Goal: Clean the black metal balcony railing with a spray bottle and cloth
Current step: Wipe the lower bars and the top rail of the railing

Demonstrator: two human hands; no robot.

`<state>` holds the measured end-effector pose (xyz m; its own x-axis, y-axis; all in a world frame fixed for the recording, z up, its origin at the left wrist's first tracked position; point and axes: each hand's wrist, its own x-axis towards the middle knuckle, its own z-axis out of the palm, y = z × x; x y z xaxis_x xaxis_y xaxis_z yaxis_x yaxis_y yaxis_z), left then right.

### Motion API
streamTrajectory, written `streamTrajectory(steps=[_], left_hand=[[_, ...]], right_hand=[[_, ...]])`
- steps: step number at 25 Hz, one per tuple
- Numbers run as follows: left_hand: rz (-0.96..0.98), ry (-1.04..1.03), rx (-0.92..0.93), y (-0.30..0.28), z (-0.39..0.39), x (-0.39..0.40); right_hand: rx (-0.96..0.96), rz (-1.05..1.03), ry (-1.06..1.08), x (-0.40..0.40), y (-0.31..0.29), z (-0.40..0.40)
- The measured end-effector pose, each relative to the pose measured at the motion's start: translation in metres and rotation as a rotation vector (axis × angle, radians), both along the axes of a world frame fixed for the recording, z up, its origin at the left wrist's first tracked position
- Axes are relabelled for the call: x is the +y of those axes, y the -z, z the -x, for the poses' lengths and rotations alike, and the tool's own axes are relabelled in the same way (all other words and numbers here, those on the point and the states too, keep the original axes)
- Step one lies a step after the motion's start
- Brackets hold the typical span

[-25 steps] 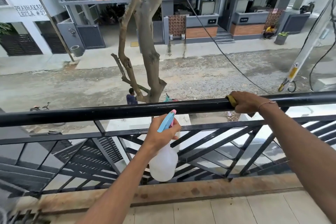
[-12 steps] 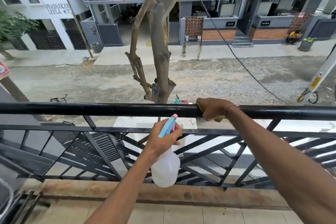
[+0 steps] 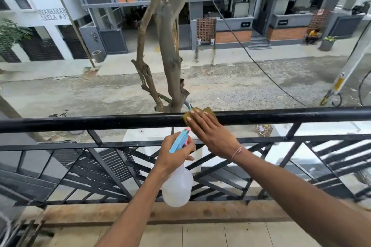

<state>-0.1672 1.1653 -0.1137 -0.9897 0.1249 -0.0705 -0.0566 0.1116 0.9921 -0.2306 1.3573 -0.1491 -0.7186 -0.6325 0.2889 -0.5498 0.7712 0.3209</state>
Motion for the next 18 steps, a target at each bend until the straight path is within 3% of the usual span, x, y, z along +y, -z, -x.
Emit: streamTrajectory(steps=[6, 12, 18], left_hand=[[0.054, 0.061, 0.006, 0.004, 0.000, 0.039], [0.070, 0.070, -0.014, -0.001, -0.003, 0.091], [0.041, 0.010, -0.050, -0.001, -0.007, 0.138]], right_hand=[[0.025, 0.025, 0.148, 0.113, 0.007, -0.040], [-0.021, 0.263, 0.564, 0.223, 0.000, -0.046], [-0.152, 0.461, 0.718, 0.192, 0.003, -0.038]])
